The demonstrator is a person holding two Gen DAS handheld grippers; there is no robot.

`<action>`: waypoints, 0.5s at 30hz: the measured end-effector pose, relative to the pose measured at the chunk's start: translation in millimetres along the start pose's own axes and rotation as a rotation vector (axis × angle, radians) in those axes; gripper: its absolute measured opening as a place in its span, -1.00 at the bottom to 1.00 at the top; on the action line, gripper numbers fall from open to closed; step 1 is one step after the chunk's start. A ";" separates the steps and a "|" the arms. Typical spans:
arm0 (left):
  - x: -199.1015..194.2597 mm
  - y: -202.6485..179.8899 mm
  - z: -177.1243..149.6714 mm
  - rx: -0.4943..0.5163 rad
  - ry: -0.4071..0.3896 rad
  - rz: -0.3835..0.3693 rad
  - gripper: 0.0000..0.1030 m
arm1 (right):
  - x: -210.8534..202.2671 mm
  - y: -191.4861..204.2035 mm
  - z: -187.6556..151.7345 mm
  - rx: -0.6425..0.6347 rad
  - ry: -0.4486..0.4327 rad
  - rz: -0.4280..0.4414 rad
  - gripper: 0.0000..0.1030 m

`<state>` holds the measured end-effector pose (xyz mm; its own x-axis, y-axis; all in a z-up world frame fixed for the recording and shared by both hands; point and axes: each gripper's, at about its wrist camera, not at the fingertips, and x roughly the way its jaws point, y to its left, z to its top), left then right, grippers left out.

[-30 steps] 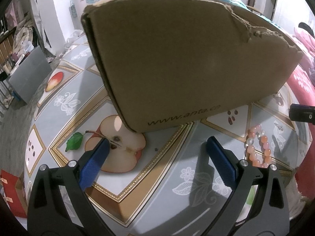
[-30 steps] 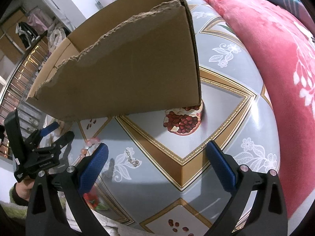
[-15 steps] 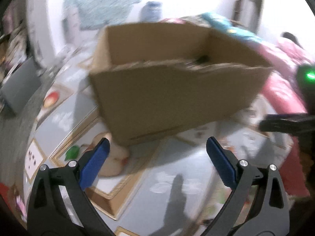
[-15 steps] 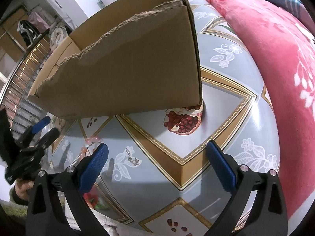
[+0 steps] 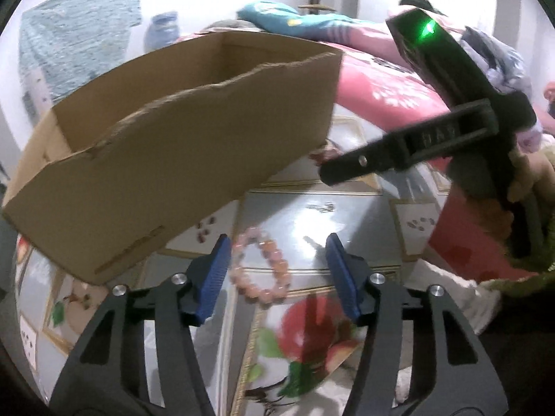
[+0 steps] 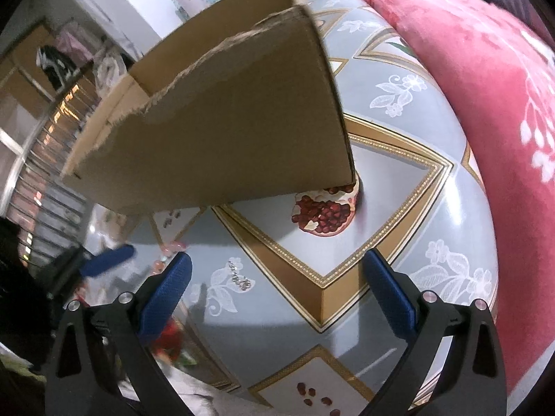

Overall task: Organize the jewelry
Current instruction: 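Lower the open left gripper over the pink bead bracelet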

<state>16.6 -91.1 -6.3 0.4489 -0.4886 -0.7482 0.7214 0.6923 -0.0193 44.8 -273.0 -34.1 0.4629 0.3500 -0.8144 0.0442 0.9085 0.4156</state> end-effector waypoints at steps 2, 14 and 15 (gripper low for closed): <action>6.7 -3.1 0.8 0.011 0.022 -0.007 -0.09 | -3.7 -1.7 -1.8 0.001 -0.009 0.008 0.63; 31.4 -1.0 6.2 -0.008 0.104 0.009 -0.29 | -15.6 20.8 -20.9 -0.175 -0.035 -0.023 0.11; 32.2 -0.5 6.4 -0.009 0.103 0.011 -0.31 | -14.2 23.3 -21.9 -0.192 -0.032 -0.029 0.05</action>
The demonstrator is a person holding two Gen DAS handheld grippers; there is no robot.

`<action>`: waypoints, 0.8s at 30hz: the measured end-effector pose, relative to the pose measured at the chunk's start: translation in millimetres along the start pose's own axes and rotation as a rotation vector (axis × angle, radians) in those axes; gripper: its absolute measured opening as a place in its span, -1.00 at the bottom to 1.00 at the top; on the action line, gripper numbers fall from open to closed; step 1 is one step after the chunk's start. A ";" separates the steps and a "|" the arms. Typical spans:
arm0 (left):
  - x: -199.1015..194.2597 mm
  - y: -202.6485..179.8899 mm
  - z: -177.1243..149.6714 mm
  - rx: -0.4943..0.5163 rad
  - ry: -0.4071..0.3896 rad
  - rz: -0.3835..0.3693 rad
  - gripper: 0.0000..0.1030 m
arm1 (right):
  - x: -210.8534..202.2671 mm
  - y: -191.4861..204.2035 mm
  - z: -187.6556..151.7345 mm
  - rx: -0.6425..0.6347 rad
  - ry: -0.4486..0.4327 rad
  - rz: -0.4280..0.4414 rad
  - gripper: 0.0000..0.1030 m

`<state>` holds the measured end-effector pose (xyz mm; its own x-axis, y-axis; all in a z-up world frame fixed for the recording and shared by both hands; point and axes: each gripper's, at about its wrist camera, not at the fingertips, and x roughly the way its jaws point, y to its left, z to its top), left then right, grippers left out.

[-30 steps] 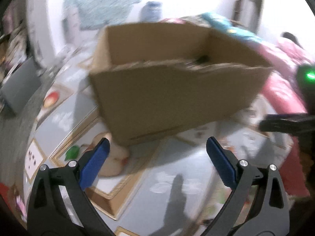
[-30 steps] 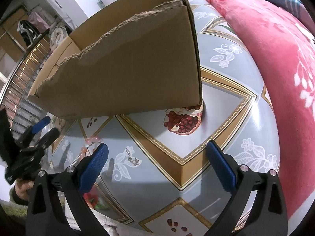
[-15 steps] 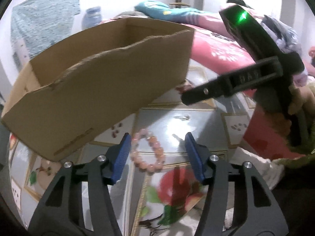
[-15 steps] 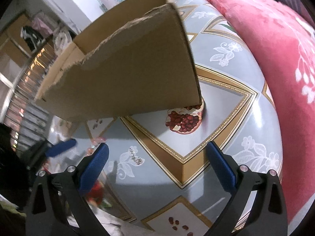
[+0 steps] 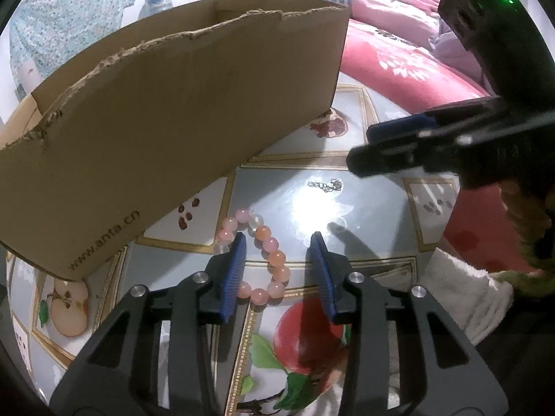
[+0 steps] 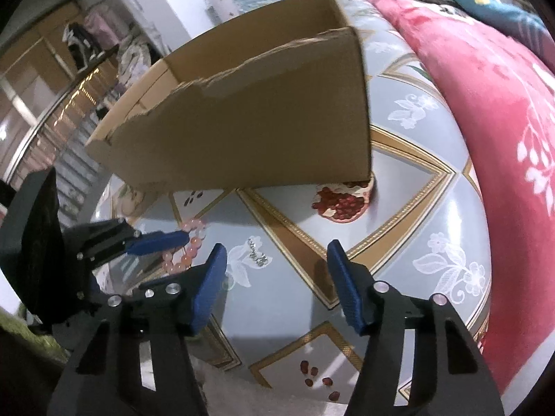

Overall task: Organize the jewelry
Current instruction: 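Lower the open left gripper over the pink bead bracelet, then close the left gripper on the pink bracelet while the right gripper closes on the silver charm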

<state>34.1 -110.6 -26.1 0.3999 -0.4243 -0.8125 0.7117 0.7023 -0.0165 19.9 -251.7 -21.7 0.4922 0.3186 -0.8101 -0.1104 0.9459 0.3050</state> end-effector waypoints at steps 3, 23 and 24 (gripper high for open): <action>3.0 1.8 3.8 -0.003 -0.001 0.005 -0.39 | 3.0 7.1 -0.6 -0.042 0.003 0.000 -0.09; -2.0 17.0 -1.0 -0.051 -0.016 0.011 -0.74 | 24.2 22.4 2.5 -0.168 0.051 -0.114 -0.94; -2.0 17.0 -1.0 -0.052 -0.016 0.011 -0.74 | 22.7 16.7 3.2 -0.130 0.052 -0.090 -0.95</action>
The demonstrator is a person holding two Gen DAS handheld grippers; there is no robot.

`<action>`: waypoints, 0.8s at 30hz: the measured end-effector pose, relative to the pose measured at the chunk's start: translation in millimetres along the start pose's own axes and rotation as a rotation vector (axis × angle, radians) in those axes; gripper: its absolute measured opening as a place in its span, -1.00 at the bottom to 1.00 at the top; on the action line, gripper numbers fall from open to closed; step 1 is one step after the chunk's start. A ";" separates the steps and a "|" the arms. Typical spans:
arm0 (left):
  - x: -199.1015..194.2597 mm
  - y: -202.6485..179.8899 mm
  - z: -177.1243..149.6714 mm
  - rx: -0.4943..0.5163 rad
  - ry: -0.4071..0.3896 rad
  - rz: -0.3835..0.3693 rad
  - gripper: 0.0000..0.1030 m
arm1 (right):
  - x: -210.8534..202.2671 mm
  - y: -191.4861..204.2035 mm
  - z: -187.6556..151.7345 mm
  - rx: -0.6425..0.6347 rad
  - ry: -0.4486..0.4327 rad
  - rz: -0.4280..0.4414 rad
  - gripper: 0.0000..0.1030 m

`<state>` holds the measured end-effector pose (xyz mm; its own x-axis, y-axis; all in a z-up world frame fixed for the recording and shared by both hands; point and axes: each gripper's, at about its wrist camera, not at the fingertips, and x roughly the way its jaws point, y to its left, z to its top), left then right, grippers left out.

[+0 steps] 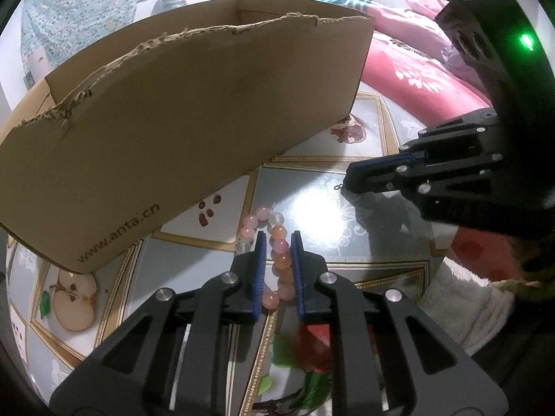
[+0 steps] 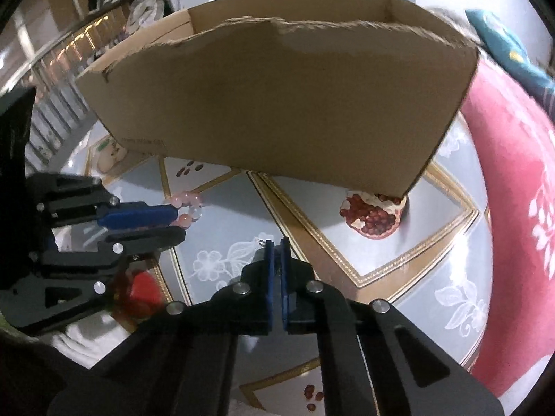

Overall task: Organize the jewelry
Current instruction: 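Close the left gripper on the pink bracelet while the right gripper closes on the silver charm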

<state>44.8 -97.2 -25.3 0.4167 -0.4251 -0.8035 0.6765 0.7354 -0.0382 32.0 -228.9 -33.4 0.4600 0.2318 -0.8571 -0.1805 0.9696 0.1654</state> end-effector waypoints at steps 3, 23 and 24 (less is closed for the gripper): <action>-0.8 1.0 -0.7 -0.004 -0.002 -0.003 -0.74 | -8.6 -13.3 -0.5 0.075 -0.016 0.055 -0.96; -3.0 5.4 -1.6 -0.033 -0.005 -0.005 -0.83 | -11.7 -5.0 -7.0 0.076 0.029 0.036 -0.90; -2.9 5.2 -1.5 -0.033 -0.005 -0.005 -0.83 | -8.4 -3.4 -7.3 0.070 0.034 0.026 -0.90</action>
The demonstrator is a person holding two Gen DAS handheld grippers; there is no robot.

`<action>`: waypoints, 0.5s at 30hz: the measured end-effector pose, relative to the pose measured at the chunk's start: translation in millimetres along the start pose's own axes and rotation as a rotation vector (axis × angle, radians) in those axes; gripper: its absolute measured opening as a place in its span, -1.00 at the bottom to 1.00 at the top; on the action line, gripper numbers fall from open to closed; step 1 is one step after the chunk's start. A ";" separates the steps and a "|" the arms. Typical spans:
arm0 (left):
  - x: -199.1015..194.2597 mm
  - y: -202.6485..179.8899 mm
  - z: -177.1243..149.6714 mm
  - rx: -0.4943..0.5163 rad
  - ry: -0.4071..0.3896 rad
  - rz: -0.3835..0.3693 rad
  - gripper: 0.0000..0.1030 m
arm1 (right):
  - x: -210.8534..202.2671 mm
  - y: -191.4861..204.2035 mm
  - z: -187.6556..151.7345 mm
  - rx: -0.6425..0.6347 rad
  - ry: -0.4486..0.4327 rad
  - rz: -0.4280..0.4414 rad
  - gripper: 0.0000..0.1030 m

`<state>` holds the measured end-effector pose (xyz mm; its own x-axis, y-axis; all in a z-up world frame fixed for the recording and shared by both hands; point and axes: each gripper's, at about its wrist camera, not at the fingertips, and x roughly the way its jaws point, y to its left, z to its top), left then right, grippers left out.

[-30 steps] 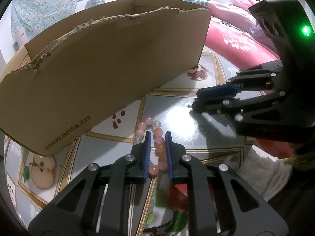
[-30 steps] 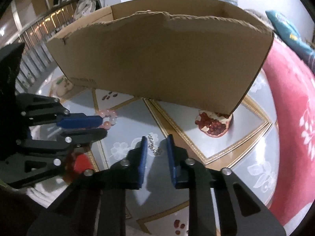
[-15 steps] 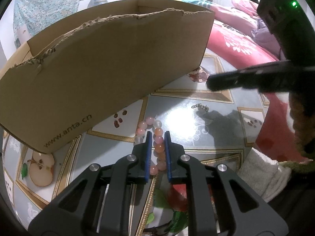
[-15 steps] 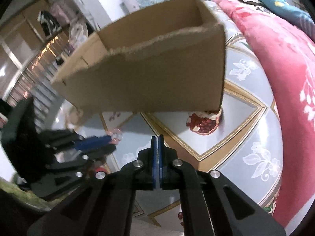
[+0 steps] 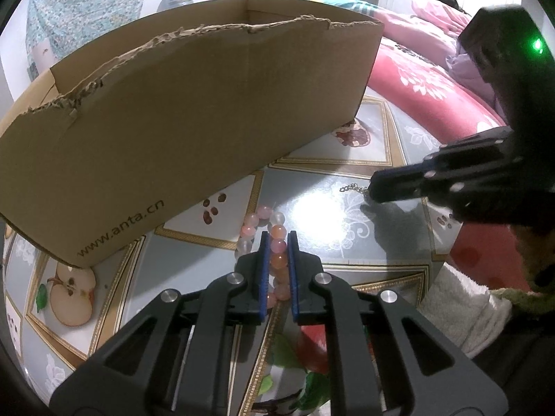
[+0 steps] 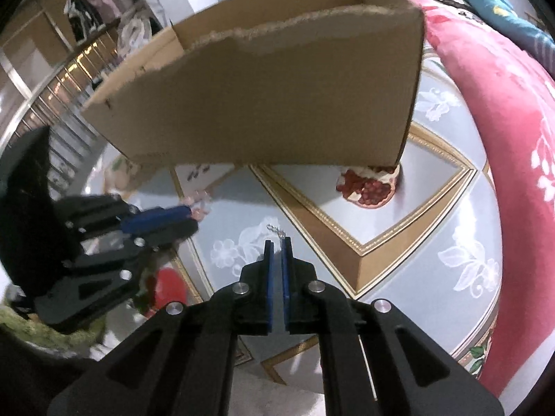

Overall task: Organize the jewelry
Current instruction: 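Close the left gripper on the pink bracelet while the right gripper closes on the silver charm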

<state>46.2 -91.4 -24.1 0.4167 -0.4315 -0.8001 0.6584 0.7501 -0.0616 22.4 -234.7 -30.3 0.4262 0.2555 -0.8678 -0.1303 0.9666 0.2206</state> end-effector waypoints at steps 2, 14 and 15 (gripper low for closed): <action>-0.3 0.1 -0.5 0.001 0.001 -0.001 -0.83 | 4.5 3.0 0.8 -0.014 -0.013 -0.009 -0.90; -0.6 1.1 -0.1 -0.003 0.001 -0.001 -0.83 | 2.2 6.9 6.0 -0.031 -0.070 0.010 -0.45; -0.6 1.1 -0.1 -0.003 0.000 -0.002 -0.83 | -1.9 7.6 4.7 -0.038 -0.085 0.004 -0.30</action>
<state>46.6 -90.3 -23.7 0.4153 -0.4326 -0.8003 0.6572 0.7509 -0.0649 24.9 -227.8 -24.9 0.5002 0.2612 -0.8256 -0.1651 0.9647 0.2051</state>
